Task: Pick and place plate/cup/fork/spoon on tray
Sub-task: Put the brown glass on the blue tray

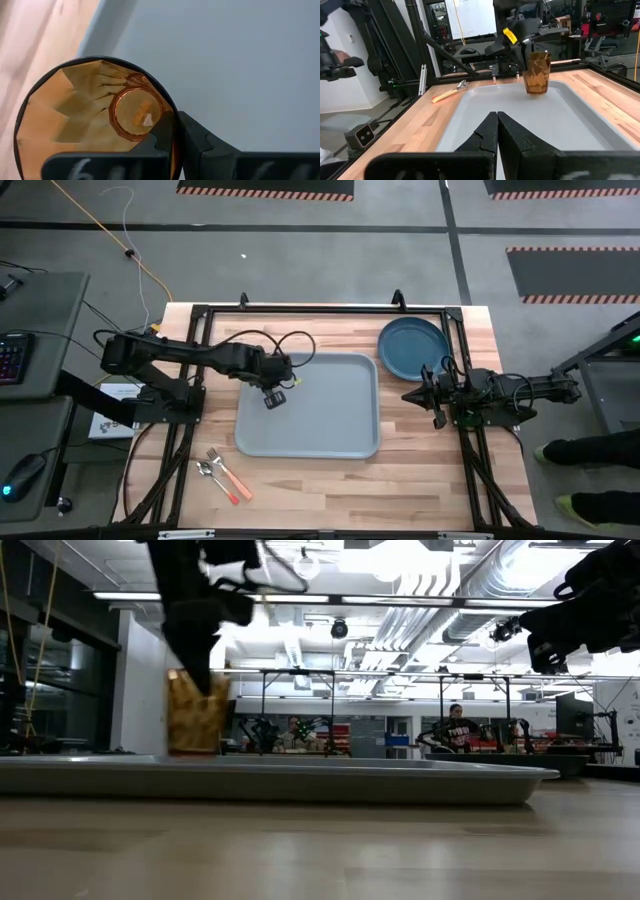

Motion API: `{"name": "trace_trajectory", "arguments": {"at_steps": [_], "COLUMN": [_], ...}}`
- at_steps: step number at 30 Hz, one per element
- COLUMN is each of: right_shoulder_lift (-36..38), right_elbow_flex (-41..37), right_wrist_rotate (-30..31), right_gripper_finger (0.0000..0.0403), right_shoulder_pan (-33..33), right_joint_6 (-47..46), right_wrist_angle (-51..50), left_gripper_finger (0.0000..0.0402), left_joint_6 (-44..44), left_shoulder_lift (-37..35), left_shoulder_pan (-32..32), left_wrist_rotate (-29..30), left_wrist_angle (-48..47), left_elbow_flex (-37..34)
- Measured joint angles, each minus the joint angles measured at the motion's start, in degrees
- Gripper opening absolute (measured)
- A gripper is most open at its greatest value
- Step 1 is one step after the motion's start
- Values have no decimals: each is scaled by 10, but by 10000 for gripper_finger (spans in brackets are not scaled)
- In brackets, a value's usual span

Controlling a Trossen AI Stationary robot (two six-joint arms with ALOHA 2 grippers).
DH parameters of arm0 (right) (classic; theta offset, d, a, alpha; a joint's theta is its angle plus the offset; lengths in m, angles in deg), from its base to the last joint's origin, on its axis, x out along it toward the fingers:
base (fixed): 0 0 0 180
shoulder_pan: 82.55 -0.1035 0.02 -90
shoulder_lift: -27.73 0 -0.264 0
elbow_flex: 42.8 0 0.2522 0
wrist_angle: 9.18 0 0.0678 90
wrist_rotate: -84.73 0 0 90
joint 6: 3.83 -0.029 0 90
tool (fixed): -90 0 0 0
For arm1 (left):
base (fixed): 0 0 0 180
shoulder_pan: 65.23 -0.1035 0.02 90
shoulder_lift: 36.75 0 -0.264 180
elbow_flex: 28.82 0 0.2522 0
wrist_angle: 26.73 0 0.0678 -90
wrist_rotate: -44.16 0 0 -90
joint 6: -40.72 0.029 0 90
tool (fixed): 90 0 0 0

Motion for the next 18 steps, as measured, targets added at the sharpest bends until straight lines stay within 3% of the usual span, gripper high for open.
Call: {"name": "trace_trajectory", "arguments": {"at_steps": [8,18], "right_shoulder_lift": [0,0], "right_elbow_flex": [0,0], "right_wrist_rotate": [0,0], "right_gripper_finger": [0,0], "right_shoulder_pan": [0,0], "right_joint_6": [0,0], "right_wrist_angle": [0,0], "left_gripper_finger": [3,4], "left_joint_6": [-28,-31], "left_shoulder_lift": [-73,-71], "left_shoulder_pan": [-15,-21], "left_wrist_rotate": [-21,-22], "left_wrist_angle": [67,78], "left_elbow_flex": [-61,-93]}}
